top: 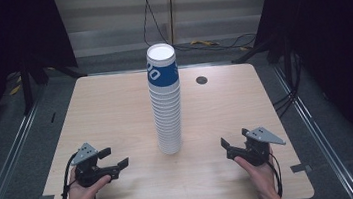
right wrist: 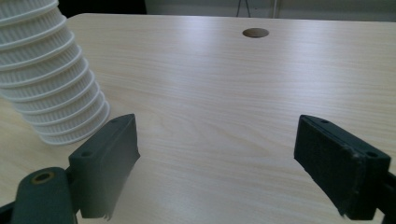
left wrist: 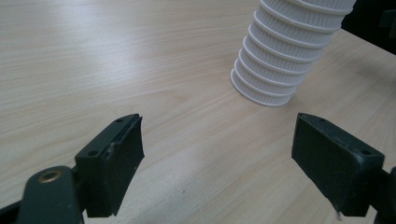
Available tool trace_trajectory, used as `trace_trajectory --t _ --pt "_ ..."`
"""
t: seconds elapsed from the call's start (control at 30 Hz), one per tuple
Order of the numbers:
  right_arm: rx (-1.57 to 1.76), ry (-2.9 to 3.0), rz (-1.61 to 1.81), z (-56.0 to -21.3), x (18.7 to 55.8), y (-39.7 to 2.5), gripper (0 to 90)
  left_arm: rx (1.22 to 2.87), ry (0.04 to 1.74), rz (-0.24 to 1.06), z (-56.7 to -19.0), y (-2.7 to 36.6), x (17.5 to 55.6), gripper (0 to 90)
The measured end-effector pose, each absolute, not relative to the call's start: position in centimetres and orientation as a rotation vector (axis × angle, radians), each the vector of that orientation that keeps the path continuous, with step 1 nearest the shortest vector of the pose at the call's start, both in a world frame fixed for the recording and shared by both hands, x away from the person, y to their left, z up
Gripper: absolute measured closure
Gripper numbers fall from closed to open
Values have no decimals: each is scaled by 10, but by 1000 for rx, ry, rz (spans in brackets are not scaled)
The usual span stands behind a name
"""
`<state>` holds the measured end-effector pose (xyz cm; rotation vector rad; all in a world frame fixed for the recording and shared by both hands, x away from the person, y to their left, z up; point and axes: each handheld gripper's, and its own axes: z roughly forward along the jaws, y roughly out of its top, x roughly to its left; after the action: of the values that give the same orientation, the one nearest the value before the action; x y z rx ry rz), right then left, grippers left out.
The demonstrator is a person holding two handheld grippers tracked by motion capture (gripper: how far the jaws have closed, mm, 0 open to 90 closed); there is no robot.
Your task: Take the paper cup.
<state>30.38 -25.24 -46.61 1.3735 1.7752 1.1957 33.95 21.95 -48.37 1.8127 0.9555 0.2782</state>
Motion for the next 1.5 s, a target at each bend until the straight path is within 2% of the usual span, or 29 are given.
trace_trajectory --t 0.1,0.67,0.93,1.5 --pt "1397 1786 1221 -466 305 -253 159 1815 955 280 -484 220 340 167" --pt "1369 1907 1314 -450 311 -248 146 1836 929 294 -482 219 340 165" --pt "1279 1970 1362 -433 312 -239 156 1845 902 304 -481 219 336 159" --pt "1067 2057 1475 -385 342 -206 155 1836 879 307 -478 217 335 179"
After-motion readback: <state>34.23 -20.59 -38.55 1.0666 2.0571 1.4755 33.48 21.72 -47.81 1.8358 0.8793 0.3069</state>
